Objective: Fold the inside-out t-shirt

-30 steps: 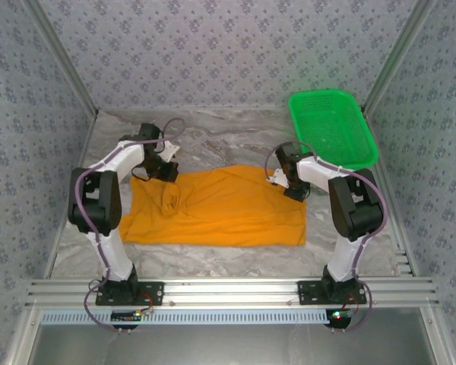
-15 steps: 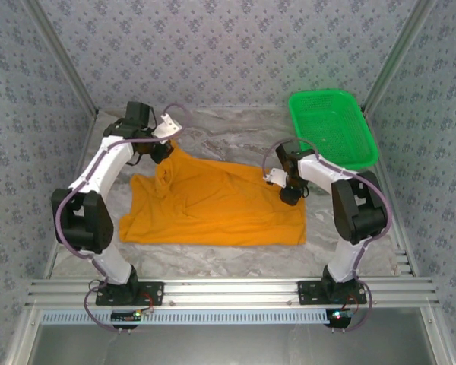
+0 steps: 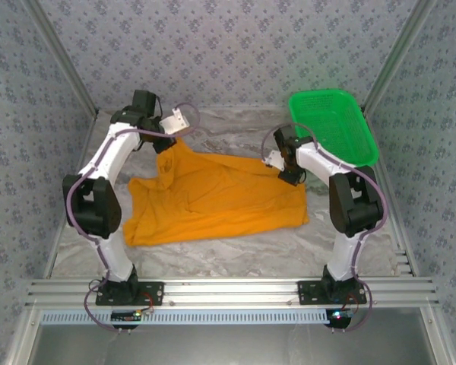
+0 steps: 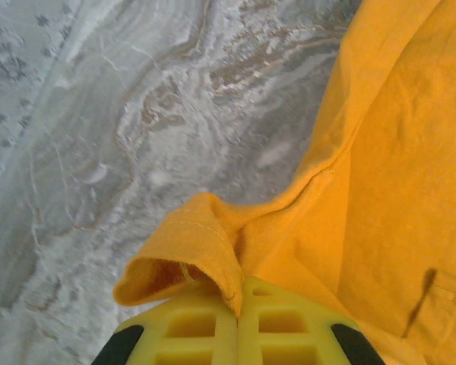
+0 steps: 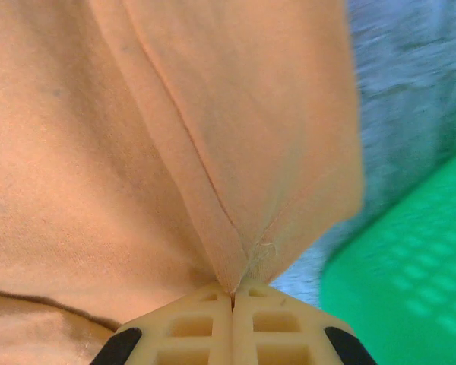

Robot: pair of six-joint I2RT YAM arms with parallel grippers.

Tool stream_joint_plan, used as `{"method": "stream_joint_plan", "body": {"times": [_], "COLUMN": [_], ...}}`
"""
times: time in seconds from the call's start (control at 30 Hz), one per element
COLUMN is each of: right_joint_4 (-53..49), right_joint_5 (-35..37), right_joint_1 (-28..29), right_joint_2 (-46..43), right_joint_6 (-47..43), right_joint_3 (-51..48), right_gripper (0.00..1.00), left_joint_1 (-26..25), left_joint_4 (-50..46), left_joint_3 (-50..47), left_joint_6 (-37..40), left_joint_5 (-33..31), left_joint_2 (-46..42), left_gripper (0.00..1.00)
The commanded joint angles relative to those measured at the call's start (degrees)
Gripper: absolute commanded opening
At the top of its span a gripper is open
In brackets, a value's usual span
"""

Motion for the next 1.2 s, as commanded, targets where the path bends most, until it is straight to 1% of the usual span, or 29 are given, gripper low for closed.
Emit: {"method": "stream_joint_plan", "body": {"times": [0.0,0.07,0.1,0.2,0.23,0.27,0.3,0.33,0.43,0.53,0.57,0.7,0.77,0.8,0.87,0.97,1.0,1.17], "right_joint_4": [-4.9,-6.3,-6.8,-9.1,-9.4,-8.6,-7.5,-5.8,-1.1,-0.2,0.0,2.3,3.5,4.6,4.5,3.2,3.6,2.1], "right_joint_5": [2.1,1.3,0.8,-4.2,-5.2,-5.7,-6.2,-6.2,-6.1,-5.7,-5.5,-2.0,0.2,1.1,0.0,-1.1,-1.3,-0.9], "right_joint_1": [-1.9,-2.4,-2.7,-3.1,-3.0,-3.1,-3.1,-3.1,-3.1,-2.8,-2.6,-1.1,-0.7,-0.6,-0.7,-0.9,-0.9,-1.7], "right_joint_2": [2.8,3.6,3.9,4.7,5.3,5.8,6.3,6.5,7.5,9.6,10.3,12.9,14.1,14.7,15.4,15.7,15.3,13.7], "right_joint_6": [-2.1,-2.5,-2.1,-1.7,-1.8,-1.7,-1.8,-1.7,-1.8,-2.6,-3.4,-9.0,-12.5,-14.2,-15.9,-16.6,-16.7,-18.1], "right_joint_3": [3.4,4.7,5.5,7.6,8.0,8.0,7.9,7.5,7.2,9.4,10.0,10.8,10.7,10.4,10.8,12.5,12.7,16.2], "right_gripper": [0.0,0.0,0.04,0.16,0.18,0.22,0.3,0.33,0.34,0.35,0.37,0.37,0.35,0.31,0.25,0.02,0.0,0.0], "left_joint_1": [1.0,1.0,1.0,1.5,1.8,1.9,2.0,2.0,2.0,2.0,2.0,1.9,2.0,1.9,2.0,1.8,1.9,1.8], "left_joint_4": [-3.2,-4.9,-5.8,-8.1,-9.4,-11.1,-13.0,-14.3,-15.5,-15.7,-15.6,-14.9,-14.8,-15.0,-14.9,-15.2,-15.4,-15.6], "left_joint_3": [7.3,10.7,12.2,17.3,19.0,21.0,22.7,23.7,23.8,23.5,23.3,23.3,23.6,23.6,23.4,23.0,22.9,22.6], "left_joint_6": [6.0,9.7,11.7,15.2,16.0,17.2,18.6,19.7,21.9,22.0,22.1,22.4,22.4,22.4,22.3,22.3,22.3,22.5], "left_joint_5": [4.1,6.3,7.2,10.1,10.8,11.2,11.4,11.3,11.2,12.1,12.4,12.4,12.5,12.5,12.5,11.7,11.4,10.1], "left_joint_2": [3.7,5.1,5.6,7.6,8.5,9.6,10.7,11.4,11.8,11.6,11.5,11.5,11.6,11.6,11.5,11.5,11.4,10.4], "left_gripper": [0.0,0.0,0.0,0.0,0.0,0.0,0.0,0.0,0.0,0.0,0.0,0.0,0.0,0.0,0.0,0.0,0.0,0.0]}}
